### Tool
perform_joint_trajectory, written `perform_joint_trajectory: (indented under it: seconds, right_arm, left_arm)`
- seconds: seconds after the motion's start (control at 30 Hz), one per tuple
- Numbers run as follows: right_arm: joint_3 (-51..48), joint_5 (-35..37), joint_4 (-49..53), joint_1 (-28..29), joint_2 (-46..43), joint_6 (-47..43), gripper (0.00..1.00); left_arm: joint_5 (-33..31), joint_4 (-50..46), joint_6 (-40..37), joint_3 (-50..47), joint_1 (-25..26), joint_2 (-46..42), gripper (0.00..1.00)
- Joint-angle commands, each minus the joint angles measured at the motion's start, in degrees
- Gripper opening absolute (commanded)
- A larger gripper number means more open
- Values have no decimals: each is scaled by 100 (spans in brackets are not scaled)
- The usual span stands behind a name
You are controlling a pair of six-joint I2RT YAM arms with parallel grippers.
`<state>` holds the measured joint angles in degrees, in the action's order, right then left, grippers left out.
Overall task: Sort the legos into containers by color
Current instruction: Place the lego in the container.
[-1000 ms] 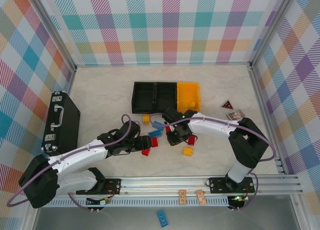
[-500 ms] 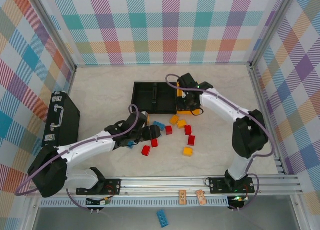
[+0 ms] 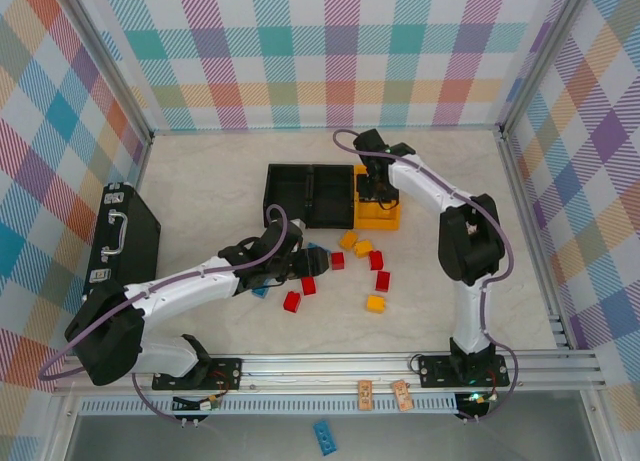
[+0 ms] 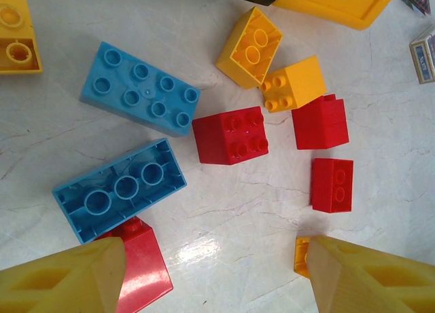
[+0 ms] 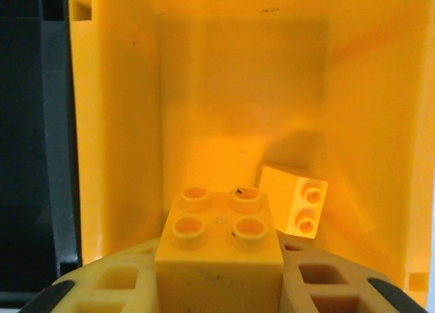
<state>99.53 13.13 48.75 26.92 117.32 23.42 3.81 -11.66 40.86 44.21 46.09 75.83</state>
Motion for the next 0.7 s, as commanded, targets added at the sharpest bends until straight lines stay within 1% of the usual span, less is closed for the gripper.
perform_joint_trajectory:
  seconds: [0.0,0.2,0.27,0.33,0.5,0.67]
  right_arm:
    - [207,103,201,-55,174,110,31]
    - [260,103,183,-68,351,143,35]
    - [260,94,165,-80,378,152,37]
    - [267,107,170,-79,387,160,42]
    - [313,103,189,-74,321,154,47]
    - [148,10,92,-64,-35,109,47]
  left_arm:
    - [-47,56,-107,158,89,96,70]
    - [-30,93,-112,149,85,152,70]
    - [-30,94,-101,144,85,160,70]
    - [-39,94,-101,136,97,144,70]
    - [-114,41,-105,133,94,111,71]
    - [-301,-124,-20,123,98,-57,70]
